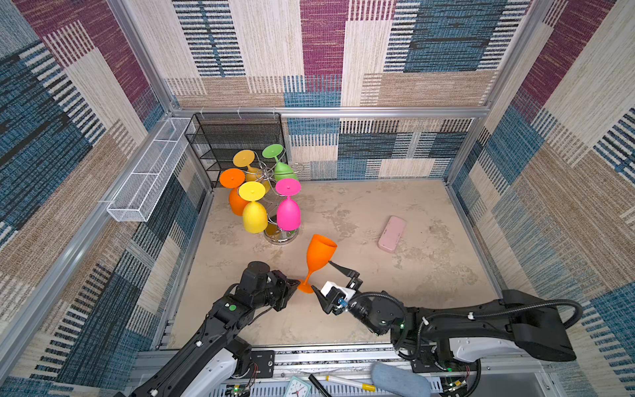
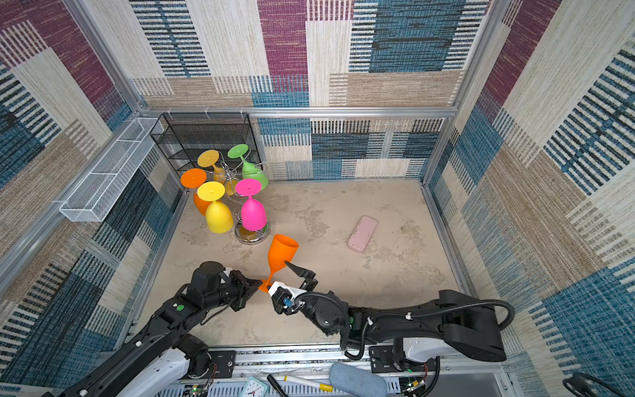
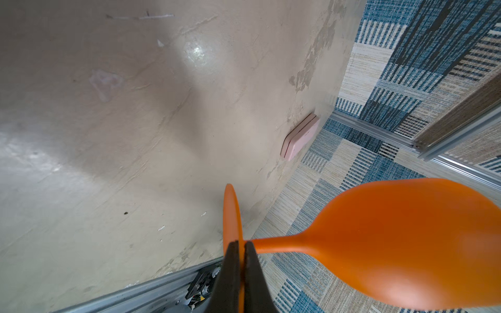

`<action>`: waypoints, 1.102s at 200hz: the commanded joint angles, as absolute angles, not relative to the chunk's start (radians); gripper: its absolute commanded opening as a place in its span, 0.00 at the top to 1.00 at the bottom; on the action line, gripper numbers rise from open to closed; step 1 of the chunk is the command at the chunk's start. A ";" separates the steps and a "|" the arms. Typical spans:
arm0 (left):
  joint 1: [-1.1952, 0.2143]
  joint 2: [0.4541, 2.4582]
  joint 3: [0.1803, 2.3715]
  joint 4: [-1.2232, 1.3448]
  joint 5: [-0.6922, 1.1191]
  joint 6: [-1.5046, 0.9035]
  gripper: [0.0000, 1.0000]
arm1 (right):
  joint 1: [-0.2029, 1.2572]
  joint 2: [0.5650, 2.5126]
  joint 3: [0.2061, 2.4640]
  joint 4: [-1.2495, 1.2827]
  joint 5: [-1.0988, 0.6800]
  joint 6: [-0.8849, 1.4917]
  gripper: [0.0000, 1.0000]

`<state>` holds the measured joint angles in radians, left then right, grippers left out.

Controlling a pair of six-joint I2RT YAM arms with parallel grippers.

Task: Take the wine glass off the wine glass rack
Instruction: Pick up the wine glass from the wine glass rack.

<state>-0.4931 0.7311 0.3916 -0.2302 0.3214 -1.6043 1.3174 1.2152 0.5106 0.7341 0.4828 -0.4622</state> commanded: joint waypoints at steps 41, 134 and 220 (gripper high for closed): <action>-0.491 0.781 0.310 0.047 0.308 -1.540 1.00 | 1.022 1.056 0.691 0.194 0.136 0.127 0.20; -0.489 0.878 0.268 0.272 0.298 -1.447 1.00 | 0.834 1.275 1.182 -0.280 -0.324 0.320 0.29; -0.486 0.950 0.250 0.457 0.307 -1.436 1.00 | 0.811 1.404 1.335 -0.460 -0.289 0.341 0.45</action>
